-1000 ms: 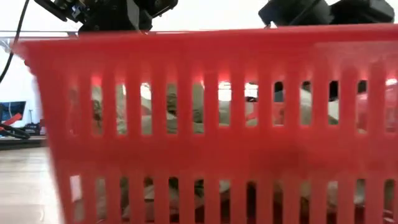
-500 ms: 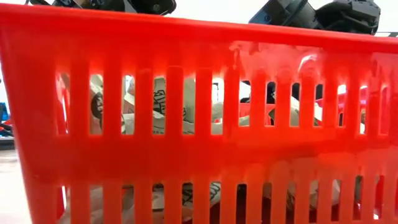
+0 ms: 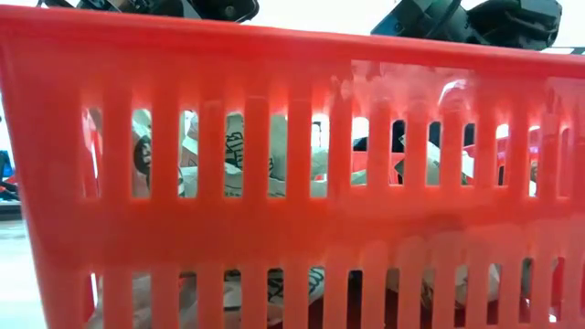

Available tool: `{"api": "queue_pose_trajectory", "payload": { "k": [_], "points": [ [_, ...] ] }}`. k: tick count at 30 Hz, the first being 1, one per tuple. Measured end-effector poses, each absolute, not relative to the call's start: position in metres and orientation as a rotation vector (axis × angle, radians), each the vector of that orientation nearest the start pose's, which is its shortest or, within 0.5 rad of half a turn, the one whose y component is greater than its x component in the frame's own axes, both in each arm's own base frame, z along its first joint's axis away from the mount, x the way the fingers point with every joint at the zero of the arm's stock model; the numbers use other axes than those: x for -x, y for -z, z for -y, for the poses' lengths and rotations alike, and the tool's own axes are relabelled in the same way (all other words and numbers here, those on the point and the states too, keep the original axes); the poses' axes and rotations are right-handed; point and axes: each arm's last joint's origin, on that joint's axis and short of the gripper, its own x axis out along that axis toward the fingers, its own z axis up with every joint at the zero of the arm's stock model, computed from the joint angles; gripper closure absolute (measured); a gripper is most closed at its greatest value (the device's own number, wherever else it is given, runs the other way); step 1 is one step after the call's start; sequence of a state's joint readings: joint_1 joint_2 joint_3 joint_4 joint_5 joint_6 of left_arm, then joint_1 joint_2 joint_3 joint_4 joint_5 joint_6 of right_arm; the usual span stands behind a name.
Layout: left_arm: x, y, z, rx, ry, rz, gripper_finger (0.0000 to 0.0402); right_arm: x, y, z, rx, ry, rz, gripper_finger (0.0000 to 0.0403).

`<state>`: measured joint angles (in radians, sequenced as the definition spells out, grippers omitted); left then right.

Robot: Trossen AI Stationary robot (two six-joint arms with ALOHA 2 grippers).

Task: Pick and place Stevia / Truvia into bins
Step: Put the stevia packet into the bin

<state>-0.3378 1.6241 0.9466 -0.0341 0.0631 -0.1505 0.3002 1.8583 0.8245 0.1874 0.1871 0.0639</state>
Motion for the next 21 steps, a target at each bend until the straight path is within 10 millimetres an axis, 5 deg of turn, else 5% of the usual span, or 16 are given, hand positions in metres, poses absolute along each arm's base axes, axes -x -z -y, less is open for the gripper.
{"api": "queue_pose_trajectory", "payload": {
  "k": [12, 21],
  "points": [
    [-0.316, -0.197, 0.113, 0.042, 0.323, -0.736, 0.0228, -0.303, -0.155, -0.109, 0.167, -0.044, -0.737, 0.0394],
    [-0.316, -0.196, 0.112, 0.038, 0.313, -0.735, 0.0228, -0.296, -0.138, -0.113, 0.126, -0.145, -0.817, 0.0353]
  ]
}}
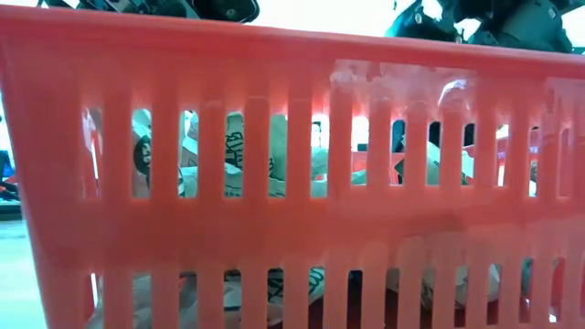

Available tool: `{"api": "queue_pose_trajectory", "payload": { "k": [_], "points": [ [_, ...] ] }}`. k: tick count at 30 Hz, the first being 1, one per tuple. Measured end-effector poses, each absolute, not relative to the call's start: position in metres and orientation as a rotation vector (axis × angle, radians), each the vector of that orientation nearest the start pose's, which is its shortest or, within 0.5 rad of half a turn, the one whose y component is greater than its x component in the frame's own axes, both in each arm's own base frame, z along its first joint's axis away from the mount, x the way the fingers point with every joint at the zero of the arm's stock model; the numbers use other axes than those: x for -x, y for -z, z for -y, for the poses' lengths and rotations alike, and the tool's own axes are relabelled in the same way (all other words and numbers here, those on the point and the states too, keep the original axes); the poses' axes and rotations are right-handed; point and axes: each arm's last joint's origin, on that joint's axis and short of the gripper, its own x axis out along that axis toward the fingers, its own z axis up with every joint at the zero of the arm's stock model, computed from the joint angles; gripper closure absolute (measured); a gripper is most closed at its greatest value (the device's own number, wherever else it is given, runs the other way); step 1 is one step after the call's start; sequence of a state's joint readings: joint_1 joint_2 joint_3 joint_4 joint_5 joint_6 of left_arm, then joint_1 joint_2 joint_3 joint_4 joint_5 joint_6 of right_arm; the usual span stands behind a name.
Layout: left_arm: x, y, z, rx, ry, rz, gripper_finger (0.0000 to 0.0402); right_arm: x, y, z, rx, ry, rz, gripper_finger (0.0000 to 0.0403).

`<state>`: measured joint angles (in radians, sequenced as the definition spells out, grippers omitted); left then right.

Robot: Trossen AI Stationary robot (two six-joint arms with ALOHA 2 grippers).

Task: Pick and place Stevia / Truvia into bins
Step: Put the stevia packet into the bin

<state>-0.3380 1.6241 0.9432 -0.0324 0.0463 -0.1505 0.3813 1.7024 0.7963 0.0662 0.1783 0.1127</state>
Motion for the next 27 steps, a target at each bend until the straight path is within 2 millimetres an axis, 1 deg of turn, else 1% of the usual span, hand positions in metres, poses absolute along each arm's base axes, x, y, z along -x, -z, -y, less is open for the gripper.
{"api": "queue_pose_trajectory", "payload": {
  "k": [6, 9, 13, 16, 19, 21, 24, 27],
  "points": [
    [-0.316, -0.197, 0.113, 0.039, 0.314, -0.732, 0.0228, -0.301, -0.128, -0.108, 0.125, -0.121, -0.833, 0.0283],
    [-0.316, -0.196, 0.112, 0.038, 0.314, -0.733, 0.0228, -0.302, -0.124, -0.105, 0.114, -0.104, -0.847, 0.0255],
    [-0.316, -0.196, 0.112, 0.038, 0.313, -0.733, 0.0228, -0.304, -0.115, -0.103, 0.106, -0.09, -0.87, 0.0231],
    [-0.316, -0.196, 0.112, 0.038, 0.313, -0.733, 0.0228, -0.306, -0.108, -0.103, 0.113, -0.089, -0.877, 0.0223],
    [-0.316, -0.196, 0.112, 0.038, 0.312, -0.734, 0.0228, -0.307, -0.107, -0.103, 0.119, -0.091, -0.872, 0.0229],
    [-0.316, -0.196, 0.112, 0.037, 0.312, -0.733, 0.0228, -0.307, -0.107, -0.103, 0.133, -0.093, -0.869, 0.0244],
    [-0.316, -0.196, 0.112, 0.037, 0.312, -0.731, 0.0228, -0.308, -0.107, -0.103, 0.143, -0.088, -0.856, 0.0282],
    [-0.316, -0.196, 0.112, 0.037, 0.311, -0.731, 0.0228, -0.308, -0.107, -0.102, 0.157, -0.082, -0.854, 0.033]
  ]
}}
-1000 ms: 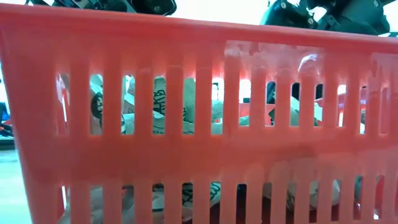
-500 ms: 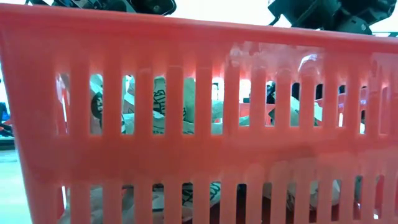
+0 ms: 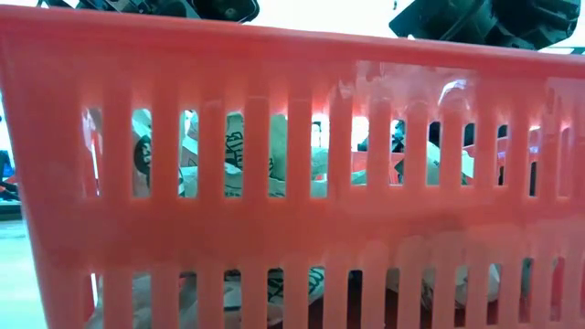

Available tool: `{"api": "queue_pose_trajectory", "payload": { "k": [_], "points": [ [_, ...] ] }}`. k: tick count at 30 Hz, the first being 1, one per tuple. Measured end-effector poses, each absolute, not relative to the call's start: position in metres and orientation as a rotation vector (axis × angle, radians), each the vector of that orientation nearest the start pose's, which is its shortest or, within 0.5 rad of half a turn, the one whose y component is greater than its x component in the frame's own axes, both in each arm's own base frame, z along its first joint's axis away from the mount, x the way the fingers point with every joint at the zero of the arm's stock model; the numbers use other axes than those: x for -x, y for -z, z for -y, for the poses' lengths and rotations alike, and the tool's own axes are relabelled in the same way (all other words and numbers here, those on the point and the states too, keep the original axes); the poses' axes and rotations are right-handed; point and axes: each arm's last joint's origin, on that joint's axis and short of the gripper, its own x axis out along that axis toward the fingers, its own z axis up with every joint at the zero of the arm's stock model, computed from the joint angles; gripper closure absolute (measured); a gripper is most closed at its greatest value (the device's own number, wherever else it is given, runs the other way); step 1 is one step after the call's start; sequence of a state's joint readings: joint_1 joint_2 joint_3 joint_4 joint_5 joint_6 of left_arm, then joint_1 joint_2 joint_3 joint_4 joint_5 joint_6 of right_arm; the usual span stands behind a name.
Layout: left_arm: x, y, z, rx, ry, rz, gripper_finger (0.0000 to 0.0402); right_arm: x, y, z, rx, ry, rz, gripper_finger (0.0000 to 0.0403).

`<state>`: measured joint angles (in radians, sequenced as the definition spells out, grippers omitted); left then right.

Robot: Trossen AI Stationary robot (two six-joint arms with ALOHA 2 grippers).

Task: Pick and place Stevia / Truvia into bins
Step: Put the stevia packet into the bin

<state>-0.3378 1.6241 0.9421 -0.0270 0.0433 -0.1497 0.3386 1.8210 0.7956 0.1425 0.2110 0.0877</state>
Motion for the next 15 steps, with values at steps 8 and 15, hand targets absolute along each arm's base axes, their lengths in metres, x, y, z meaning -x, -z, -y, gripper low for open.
{"api": "queue_pose_trajectory", "payload": {
  "k": [8, 15],
  "points": [
    [-0.316, -0.196, 0.112, 0.036, 0.309, -0.731, 0.0228, -0.307, -0.108, -0.097, 0.213, 0.078, -0.845, 0.0393],
    [-0.314, -0.192, 0.111, 0.033, 0.304, -0.744, 0.0228, -0.3, -0.131, -0.098, 0.214, 0.086, -0.812, 0.0394]
  ]
}}
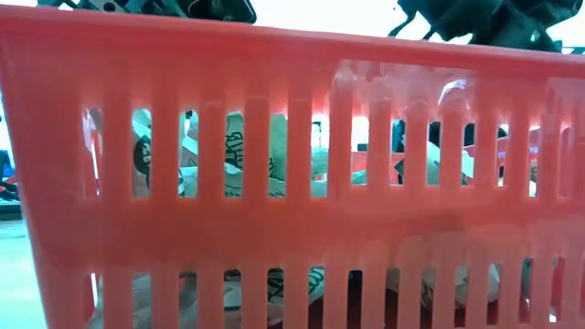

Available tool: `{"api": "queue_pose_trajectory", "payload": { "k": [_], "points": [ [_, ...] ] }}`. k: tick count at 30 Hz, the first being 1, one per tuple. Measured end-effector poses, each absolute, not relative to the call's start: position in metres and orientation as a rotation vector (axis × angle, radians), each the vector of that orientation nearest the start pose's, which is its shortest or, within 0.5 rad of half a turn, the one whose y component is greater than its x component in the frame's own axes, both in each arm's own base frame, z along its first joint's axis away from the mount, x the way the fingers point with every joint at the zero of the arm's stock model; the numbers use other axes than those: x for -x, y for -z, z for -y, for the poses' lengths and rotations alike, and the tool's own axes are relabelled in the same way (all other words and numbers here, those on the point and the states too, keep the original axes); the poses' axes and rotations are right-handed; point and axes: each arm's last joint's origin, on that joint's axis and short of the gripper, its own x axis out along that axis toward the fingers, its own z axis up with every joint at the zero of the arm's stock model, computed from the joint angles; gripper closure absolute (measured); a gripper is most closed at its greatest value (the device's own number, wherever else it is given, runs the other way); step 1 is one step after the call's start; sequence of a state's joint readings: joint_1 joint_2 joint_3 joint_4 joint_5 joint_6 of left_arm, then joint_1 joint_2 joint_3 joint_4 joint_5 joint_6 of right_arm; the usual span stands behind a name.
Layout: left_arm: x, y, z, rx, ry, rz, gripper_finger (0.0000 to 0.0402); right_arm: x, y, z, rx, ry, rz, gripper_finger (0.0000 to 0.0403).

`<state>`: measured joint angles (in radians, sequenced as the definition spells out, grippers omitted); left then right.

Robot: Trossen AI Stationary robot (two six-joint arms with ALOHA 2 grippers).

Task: Pick and place Stevia / Truvia into bins
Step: Put the stevia packet into the bin

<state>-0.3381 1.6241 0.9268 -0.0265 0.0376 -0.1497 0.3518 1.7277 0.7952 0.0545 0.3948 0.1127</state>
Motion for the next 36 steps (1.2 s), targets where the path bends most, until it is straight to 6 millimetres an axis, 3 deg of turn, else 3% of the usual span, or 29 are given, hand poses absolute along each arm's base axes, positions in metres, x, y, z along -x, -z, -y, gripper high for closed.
{"api": "queue_pose_trajectory", "payload": {
  "k": [7, 18, 28, 36],
  "points": [
    [-0.314, -0.191, 0.111, 0.022, 0.283, -0.741, 0.0228, -0.289, -0.156, -0.115, 0.161, -0.139, -0.773, 0.0394],
    [-0.314, -0.191, 0.108, -0.01, 0.208, -0.734, 0.0228, -0.281, -0.171, -0.155, 0.166, -0.575, -0.617, 0.0394],
    [-0.314, -0.191, 0.107, -0.011, 0.197, -0.735, 0.0228, -0.287, -0.163, -0.161, 0.079, -0.579, -0.604, 0.039],
    [-0.314, -0.19, 0.106, -0.018, 0.173, -0.736, 0.0228, -0.293, -0.156, -0.165, 0.059, -0.576, -0.631, 0.0322]
  ]
}}
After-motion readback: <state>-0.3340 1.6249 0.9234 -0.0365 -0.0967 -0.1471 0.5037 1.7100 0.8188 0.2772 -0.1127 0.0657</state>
